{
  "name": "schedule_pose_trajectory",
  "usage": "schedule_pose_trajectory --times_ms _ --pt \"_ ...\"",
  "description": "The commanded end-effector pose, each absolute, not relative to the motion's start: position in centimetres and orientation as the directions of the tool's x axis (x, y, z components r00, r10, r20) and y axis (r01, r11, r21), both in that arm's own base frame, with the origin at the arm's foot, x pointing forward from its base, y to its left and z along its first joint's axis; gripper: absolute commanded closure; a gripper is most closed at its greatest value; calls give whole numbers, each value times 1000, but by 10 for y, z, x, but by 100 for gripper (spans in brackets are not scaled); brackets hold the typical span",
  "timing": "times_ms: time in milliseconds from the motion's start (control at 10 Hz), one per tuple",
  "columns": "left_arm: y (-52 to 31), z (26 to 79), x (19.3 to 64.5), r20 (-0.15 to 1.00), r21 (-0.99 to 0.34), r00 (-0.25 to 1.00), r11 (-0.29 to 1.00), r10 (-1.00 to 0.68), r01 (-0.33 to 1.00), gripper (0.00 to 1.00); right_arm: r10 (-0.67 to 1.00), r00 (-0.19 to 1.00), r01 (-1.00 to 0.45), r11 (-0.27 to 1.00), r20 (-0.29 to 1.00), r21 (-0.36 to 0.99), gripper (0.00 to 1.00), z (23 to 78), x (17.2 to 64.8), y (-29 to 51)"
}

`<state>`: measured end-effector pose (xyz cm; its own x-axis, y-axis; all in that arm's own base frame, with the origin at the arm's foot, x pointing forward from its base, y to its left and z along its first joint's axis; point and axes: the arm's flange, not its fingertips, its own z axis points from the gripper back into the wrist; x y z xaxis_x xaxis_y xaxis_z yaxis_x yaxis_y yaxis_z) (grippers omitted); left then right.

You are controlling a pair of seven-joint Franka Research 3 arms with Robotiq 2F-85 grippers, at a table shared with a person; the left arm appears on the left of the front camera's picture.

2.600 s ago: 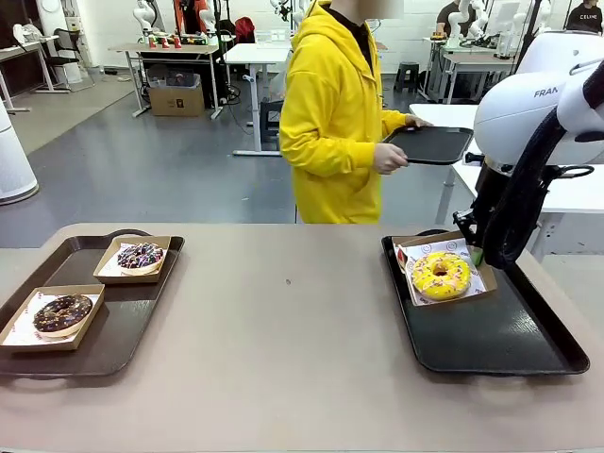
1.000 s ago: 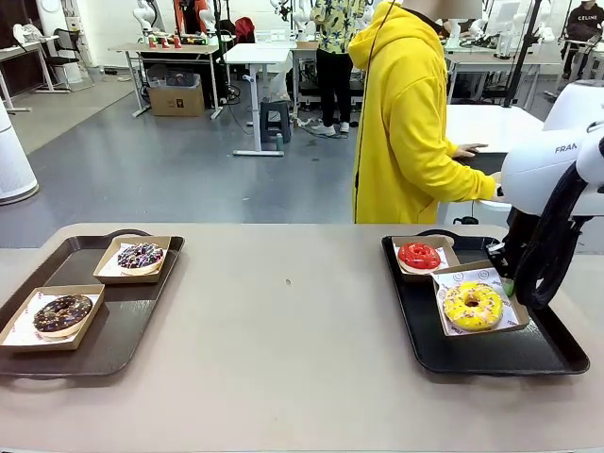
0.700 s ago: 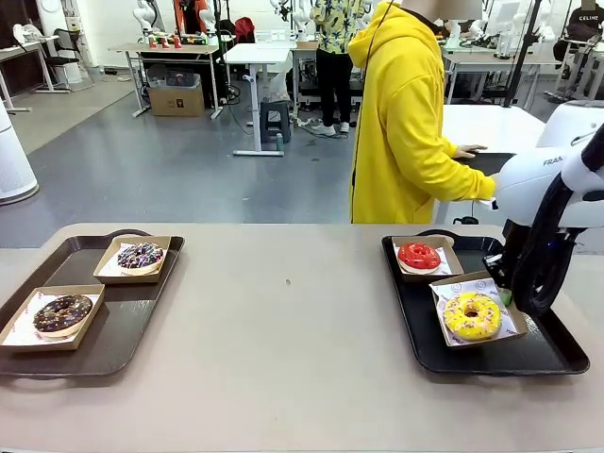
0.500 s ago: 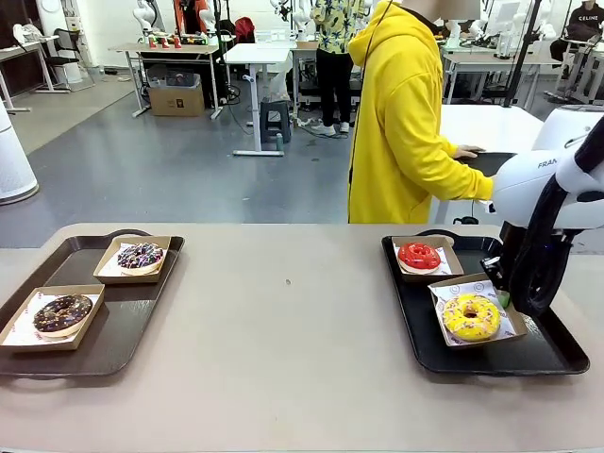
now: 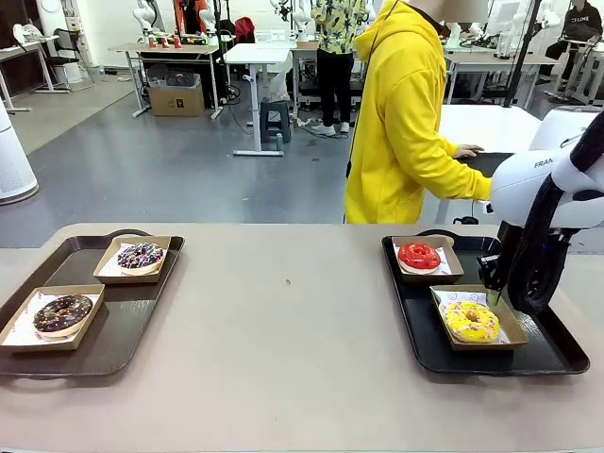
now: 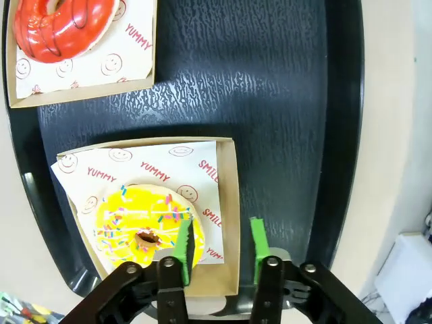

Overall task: Individually package the donuts and arrange them on the tray.
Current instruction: Place the picked Paper togo box on the Handle tray.

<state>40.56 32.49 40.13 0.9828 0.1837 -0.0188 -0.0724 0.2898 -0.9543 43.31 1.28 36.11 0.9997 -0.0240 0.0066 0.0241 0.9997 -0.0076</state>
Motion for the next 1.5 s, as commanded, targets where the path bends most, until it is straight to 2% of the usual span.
schedule_pose_trajectory --times_ms 0,100,200,500,600,800,1100,1300,1400 --pt "324 403 401 -4 -952 984 300 181 -59 0 -16 1000 16 1000 11 4 0 366 434 10" --pt "324 403 401 -4 -952 984 300 181 -59 0 -18 1000 17 1000 18 11 4 370 432 10" --pt "324 403 401 -4 -952 984 300 181 -59 0 -19 999 18 1000 27 24 0 375 429 9" --pt "324 403 401 -4 -952 984 300 181 -59 0 -29 999 27 998 28 51 3 385 417 6" --pt "324 403 401 -4 -952 984 300 181 -59 0 -24 999 21 994 31 103 3 393 409 3" --pt "324 403 401 -4 -952 984 300 181 -59 0 4 999 -20 938 46 346 3 420 388 -18" --pt "324 403 401 -4 -952 984 300 181 -59 0 -96 989 -13 704 113 710 3 448 371 -88" --pt "324 403 401 -4 -952 984 300 181 -59 0 -206 974 20 504 98 863 3 437 362 -149" --pt "324 403 401 -4 -952 984 300 181 -59 0 -229 968 16 453 99 892 3 425 356 -174"
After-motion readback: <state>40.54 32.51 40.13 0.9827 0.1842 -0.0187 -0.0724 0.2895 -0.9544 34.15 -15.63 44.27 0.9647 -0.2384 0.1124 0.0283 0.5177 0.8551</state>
